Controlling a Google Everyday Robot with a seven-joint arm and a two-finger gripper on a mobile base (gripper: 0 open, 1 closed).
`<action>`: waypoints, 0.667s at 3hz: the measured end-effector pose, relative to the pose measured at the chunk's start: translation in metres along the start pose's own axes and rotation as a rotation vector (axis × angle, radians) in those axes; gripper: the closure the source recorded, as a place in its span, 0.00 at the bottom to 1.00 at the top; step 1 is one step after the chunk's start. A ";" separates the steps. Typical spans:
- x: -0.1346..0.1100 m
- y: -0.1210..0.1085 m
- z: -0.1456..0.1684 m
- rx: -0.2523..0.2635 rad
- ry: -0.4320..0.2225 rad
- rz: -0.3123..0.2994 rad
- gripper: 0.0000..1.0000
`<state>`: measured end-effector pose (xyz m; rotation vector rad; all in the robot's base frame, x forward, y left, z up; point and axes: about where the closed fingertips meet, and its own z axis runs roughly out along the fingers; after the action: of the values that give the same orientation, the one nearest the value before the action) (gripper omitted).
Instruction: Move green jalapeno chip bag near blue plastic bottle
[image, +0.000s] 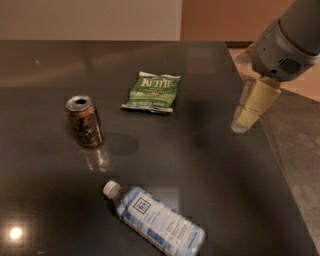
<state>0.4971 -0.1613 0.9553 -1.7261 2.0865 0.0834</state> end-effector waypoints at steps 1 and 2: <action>-0.022 -0.009 0.026 -0.005 -0.035 -0.015 0.00; -0.042 -0.018 0.056 -0.011 -0.060 -0.022 0.00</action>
Offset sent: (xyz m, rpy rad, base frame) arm 0.0648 0.0815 -0.0532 0.0816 -0.0116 0.0489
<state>0.5361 -0.1091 0.9238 -1.7313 2.0273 0.1383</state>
